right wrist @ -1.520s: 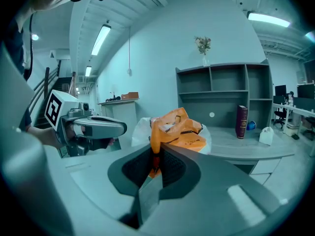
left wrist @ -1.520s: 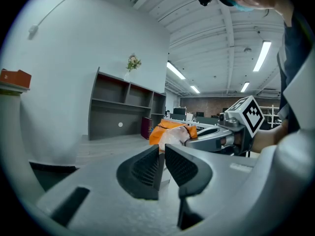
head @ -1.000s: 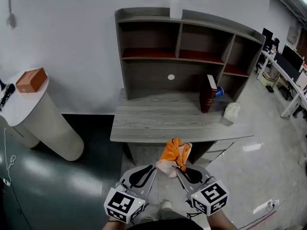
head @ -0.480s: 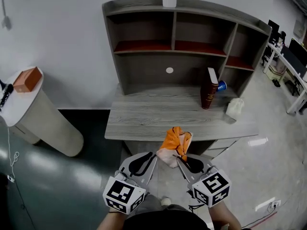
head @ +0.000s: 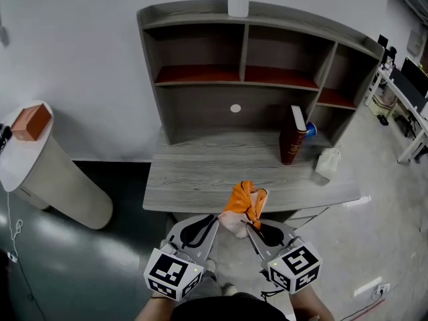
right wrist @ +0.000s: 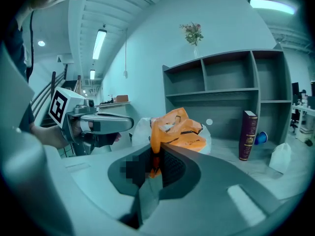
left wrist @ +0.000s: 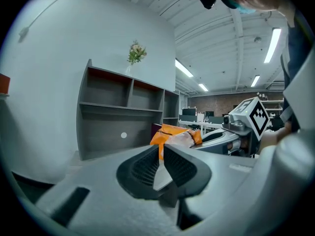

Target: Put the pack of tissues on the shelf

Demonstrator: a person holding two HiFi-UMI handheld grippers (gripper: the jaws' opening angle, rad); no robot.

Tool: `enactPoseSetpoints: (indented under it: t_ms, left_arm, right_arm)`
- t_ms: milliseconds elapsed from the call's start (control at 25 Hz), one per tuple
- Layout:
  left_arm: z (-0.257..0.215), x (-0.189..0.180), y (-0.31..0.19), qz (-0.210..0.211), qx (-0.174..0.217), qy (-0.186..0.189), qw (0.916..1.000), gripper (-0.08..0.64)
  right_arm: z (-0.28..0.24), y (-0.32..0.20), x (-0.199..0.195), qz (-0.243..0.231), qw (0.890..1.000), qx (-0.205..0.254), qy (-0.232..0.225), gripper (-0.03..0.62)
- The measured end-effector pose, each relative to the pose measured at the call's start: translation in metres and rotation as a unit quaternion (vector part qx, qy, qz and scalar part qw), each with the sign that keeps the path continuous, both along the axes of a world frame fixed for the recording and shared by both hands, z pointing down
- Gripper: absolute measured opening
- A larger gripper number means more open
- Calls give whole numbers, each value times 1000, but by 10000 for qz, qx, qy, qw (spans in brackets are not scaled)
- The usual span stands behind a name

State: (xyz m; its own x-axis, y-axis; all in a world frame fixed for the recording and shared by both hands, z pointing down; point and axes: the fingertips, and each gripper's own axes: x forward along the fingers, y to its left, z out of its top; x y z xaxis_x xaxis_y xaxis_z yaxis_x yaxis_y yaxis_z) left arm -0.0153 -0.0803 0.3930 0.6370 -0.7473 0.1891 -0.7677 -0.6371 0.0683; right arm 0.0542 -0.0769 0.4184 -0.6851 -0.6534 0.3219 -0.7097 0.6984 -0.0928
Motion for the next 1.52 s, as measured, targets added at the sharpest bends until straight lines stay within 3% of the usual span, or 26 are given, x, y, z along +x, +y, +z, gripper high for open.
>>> enactPoseSetpoints:
  t_ms: [840, 1520]
  left_arm:
    - [-11, -27, -115, 453, 38, 73, 9989, 11]
    - [-11, -53, -161, 954, -85, 217, 9952, 11]
  right_arm:
    - [-24, -114, -17, 458, 9985, 186, 219, 21]
    - [-52, -173, -45, 677, 9961, 297, 490, 21]
